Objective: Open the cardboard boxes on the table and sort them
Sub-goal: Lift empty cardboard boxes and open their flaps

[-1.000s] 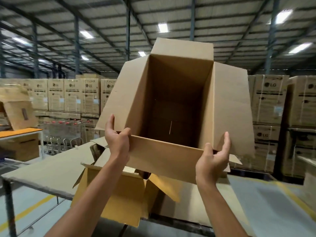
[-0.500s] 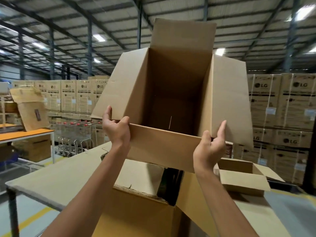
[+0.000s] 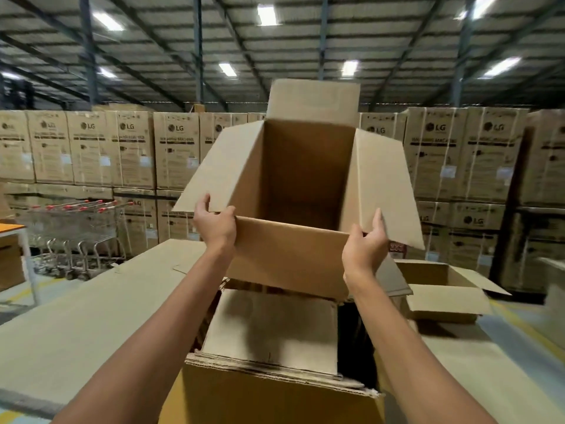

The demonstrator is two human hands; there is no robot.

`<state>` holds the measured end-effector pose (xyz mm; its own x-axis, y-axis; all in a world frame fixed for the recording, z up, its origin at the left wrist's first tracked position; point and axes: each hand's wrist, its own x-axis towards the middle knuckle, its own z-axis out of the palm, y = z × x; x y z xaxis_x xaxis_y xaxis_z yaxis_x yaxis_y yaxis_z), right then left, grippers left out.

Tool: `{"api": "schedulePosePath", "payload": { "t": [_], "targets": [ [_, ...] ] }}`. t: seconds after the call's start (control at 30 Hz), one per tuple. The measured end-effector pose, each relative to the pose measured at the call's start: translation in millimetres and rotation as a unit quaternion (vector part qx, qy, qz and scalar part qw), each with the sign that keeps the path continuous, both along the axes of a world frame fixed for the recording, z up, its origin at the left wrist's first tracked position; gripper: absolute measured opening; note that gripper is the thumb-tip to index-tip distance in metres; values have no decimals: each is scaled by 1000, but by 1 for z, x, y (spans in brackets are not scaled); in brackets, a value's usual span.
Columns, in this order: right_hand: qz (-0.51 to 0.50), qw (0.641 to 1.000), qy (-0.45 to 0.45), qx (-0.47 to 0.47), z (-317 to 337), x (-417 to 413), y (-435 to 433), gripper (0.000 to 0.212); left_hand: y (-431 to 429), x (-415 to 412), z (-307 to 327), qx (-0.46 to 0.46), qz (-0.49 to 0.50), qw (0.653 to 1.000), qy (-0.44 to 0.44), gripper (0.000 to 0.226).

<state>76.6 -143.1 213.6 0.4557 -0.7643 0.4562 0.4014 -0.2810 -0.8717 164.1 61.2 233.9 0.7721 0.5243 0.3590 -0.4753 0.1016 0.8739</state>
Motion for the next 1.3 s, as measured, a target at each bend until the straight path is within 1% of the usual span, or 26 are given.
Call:
{"api": "schedulePosePath", "payload": {
  "t": [0.13, 0.23, 0.37, 0.47, 0.5, 0.57, 0.63, 0.7, 0.77, 0.83, 0.9, 0.93, 0.97, 1.03, 1.07, 1.1, 1.13, 1.17, 1.23, 1.3],
  "targets": [
    [22, 996, 88, -9, -21, 18, 9, 61, 12, 35, -42, -20, -35, 995, 87, 51],
    [9, 994, 108, -32, -25, 27, 15, 62, 19, 48, -61, -31, -50, 993, 107, 48],
    [-4, 996, 83, -34, -14, 28, 22, 62, 28, 51, -50, -29, -30, 997, 68, 37],
    [-16, 997, 59, -42, 2, 24, 23, 53, 37, 52, -27, -20, -25, 999, 33, 25],
    [-23, 997, 60, -48, 7, 25, 21, 47, 39, 53, -21, -12, -30, 999, 21, 23],
    [-26, 996, 70, -49, 13, 26, 17, 27, 37, 54, -13, 23, -32, 999, 7, 21],
    [-14, 996, 79, -43, 13, 29, 12, 9, 31, 59, -15, 62, -31, 998, 11, 20],
    [-10, 993, 107, -43, 5, 34, 8, 6, 24, 68, -23, 85, -49, 994, 36, 18],
    [-7, 988, 147, -34, -9, 41, 3, 5, 20, 77, -36, 114, -73, 988, 80, 18],
    [10, 983, 183, -15, -24, 48, -3, 16, 18, 83, -50, 152, -97, 975, 132, 19],
    [30, 971, 236, -27, -40, 54, -11, 17, 17, 83, -66, 207, -134, 954, 172, 16],
    [35, 955, 287, -61, -46, 54, -15, 15, 19, 80, -72, 267, -150, 933, 190, 16],
    [35, 935, 338, -103, -52, 53, -18, 13, 21, 78, -78, 350, -160, 900, 205, 16],
    [10, 883, 426, -196, -58, 52, -25, 17, 29, 72, -79, 514, -159, 809, 236, 17],
    [-11, 861, 455, -226, -56, 49, -27, 22, 33, 69, -74, 575, -146, 765, 249, 19],
    [-36, 846, 471, -247, -51, 46, -29, 23, 34, 67, -66, 623, -122, 731, 252, 20],
    [-64, 835, 476, -266, -44, 44, -32, 22, 35, 66, -56, 656, -92, 710, 239, 20],
    [-90, 830, 469, -287, -35, 44, -36, 18, 34, 67, -46, 681, -58, 699, 211, 21],
    [-112, 834, 425, -335, -16, 46, -42, 14, 25, 75, -31, 708, 3, 694, 132, 25],
    [-106, 833, 384, -383, -7, 59, -46, 27, 10, 91, -26, 706, 30, 705, 62, 34]
  ]
}}
